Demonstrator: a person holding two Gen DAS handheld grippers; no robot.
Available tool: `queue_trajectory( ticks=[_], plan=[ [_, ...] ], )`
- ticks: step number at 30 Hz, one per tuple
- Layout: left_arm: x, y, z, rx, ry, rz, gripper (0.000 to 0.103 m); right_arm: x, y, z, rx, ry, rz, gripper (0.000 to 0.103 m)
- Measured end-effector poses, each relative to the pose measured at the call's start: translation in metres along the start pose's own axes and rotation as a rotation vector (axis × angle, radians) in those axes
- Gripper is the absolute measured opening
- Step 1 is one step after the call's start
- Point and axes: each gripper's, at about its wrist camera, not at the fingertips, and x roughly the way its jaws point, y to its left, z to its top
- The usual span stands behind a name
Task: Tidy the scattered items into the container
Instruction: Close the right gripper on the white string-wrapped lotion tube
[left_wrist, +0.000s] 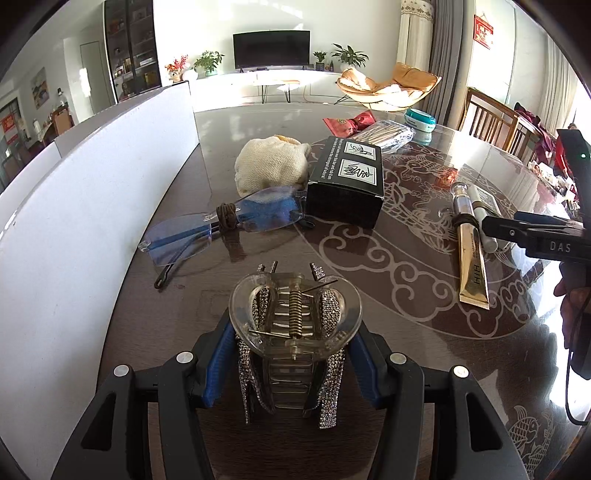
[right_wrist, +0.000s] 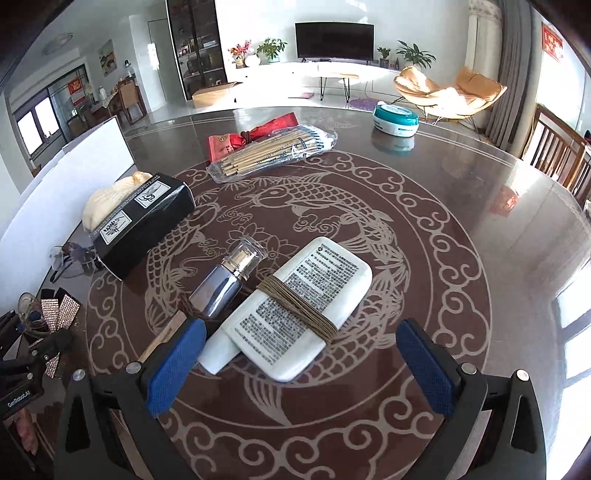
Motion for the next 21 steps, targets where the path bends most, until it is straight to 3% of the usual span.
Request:
queue_trajectory(
  ticks=[5, 7, 12, 17, 21],
  plan=[
    [0.0, 0.0, 0.0, 0.0, 0.0, 0.0, 0.056, 0.012, -0.001, 0.002, -0.031, -0.002, -0.016, 0.098],
    [0.0, 0.0, 0.0, 0.0, 0.0, 0.0, 0.056, 0.007, -0.006, -0.001, -0.051, -0.014, -0.029, 0.079],
    [0.0, 0.0, 0.0, 0.0, 0.0, 0.0, 0.057, 0.012, -0.006, 0.011, -0.081, 0.0, -0.017, 0.054],
    [0.0, 0.0, 0.0, 0.0, 0.0, 0.0, 0.057, 0.01, -0.001, 0.008, -0.111, -0.007, 0.011, 0.054],
    [0.0, 0.0, 0.0, 0.0, 0.0, 0.0, 0.057, -0.017, 0.001, -0.029, -0.149, -0.004, 0.034, 0.054]
  ],
)
